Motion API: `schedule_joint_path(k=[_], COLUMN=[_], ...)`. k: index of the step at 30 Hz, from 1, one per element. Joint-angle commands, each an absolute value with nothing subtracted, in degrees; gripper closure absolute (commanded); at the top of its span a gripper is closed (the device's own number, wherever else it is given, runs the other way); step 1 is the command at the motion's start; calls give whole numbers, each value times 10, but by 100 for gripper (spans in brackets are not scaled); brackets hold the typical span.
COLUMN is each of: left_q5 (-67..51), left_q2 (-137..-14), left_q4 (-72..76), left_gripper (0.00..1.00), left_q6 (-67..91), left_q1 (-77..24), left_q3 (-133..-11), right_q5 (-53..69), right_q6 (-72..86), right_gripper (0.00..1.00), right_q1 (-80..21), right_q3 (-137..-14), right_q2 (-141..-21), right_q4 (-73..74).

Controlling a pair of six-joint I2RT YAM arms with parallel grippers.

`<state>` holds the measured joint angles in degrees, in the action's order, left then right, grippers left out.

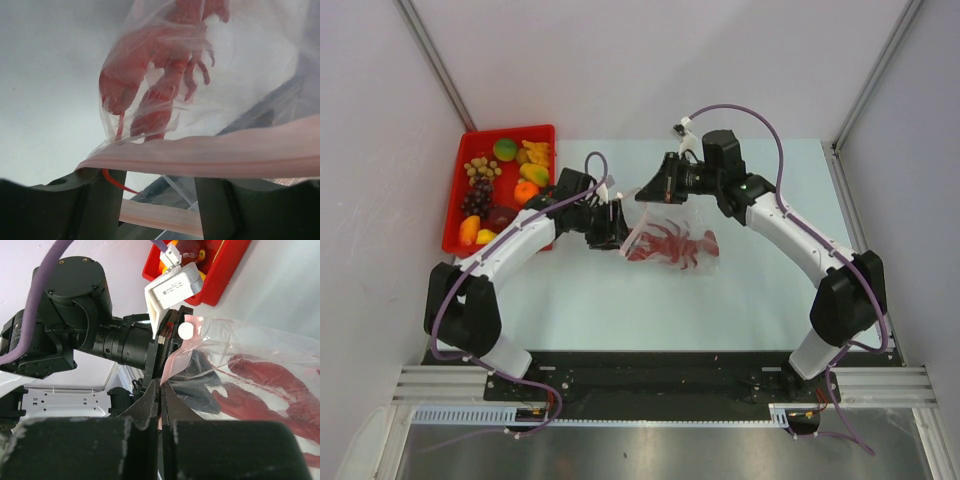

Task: Place the food in the zip-top bag and seal the zipper
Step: Place the fake lobster in the zipper food storage bag.

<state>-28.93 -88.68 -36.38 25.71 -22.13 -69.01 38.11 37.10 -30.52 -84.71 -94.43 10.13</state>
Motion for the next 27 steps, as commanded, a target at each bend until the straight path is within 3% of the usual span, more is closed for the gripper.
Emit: schedule_joint_path(k=[1, 6, 12, 14, 17, 20, 25, 27], left_q5=[-308, -334, -306, -300, -293, -301, -308, -309], left_q2=[-873, -889, -903, -896, -903, -918, -926, -912], left_q4=[-295, -264, -301, -295, -297, -293, -276, -260], left_gripper=[45, 63, 75, 73, 56, 54, 94, 100], left_q6=[302, 316, 266, 261, 267, 288, 308, 312], left_q1=[-221, -221, -239, -243, -250, -250, -245, -232], left_q3=[-685, -686, -722, -719, -722, -721, -727, -728], right_q5=[391, 395, 392, 394, 400, 403, 410, 409], right_q6=[399, 406, 416, 420, 435, 449, 450, 443], right_gripper=[100, 100, 100, 100, 100, 100, 100, 100], right_q1=[-308, -310, -311, -311, -311, -310, -306, -296], right_q3=[-848, -846, -846, -846, -846, -846, -846, -846], right_q2=[-936, -942, -947, -948, -954, -958, -958, -954], right_q4=[18, 10, 5, 5, -18, -32, -28, -8])
